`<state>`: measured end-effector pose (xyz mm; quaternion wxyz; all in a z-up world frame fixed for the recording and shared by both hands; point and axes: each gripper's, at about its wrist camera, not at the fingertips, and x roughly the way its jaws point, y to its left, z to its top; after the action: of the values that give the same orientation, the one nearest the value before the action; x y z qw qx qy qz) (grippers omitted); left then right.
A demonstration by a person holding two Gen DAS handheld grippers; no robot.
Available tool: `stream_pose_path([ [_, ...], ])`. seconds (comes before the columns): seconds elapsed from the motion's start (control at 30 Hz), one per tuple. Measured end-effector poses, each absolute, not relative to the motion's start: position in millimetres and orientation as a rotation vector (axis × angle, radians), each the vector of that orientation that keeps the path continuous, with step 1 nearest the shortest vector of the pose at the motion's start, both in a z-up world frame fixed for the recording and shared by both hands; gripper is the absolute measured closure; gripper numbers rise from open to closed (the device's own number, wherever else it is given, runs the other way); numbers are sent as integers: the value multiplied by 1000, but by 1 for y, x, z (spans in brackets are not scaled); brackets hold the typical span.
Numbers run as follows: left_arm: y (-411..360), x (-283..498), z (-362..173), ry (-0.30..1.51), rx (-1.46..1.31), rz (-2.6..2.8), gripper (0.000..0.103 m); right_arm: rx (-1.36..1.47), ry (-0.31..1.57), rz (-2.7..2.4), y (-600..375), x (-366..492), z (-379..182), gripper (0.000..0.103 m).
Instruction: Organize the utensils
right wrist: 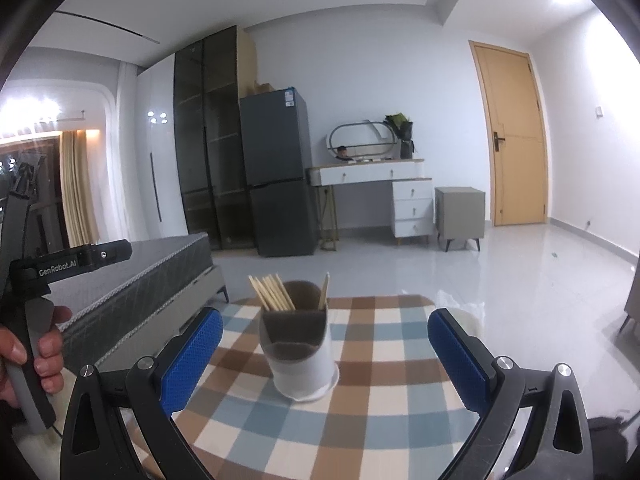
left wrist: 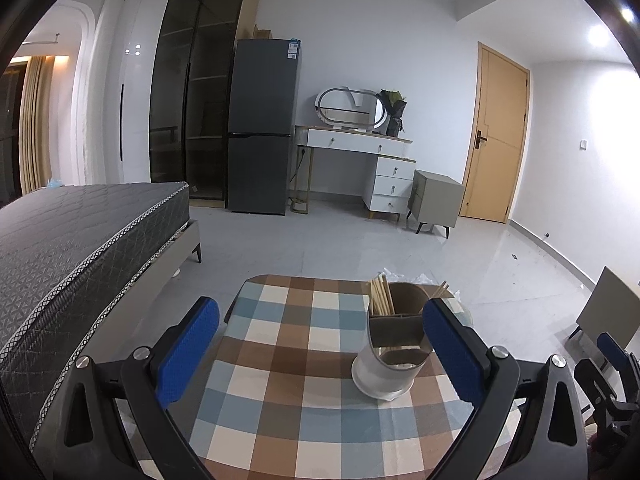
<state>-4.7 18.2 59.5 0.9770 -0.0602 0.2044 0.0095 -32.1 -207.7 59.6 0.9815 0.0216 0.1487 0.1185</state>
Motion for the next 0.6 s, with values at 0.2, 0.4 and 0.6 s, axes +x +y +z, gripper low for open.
stream_pose_path([
  [0.2,18,-6,45,425,-115,10,4,53,339,234,-211,-34,50,0],
  [0.4,15,-4,27,461,-91,17,4,80,382,230,-214,-31,43,0],
  [0.6,14,-6,13,488,-73,32,4,75,406,211,-211,-30,37,0],
])
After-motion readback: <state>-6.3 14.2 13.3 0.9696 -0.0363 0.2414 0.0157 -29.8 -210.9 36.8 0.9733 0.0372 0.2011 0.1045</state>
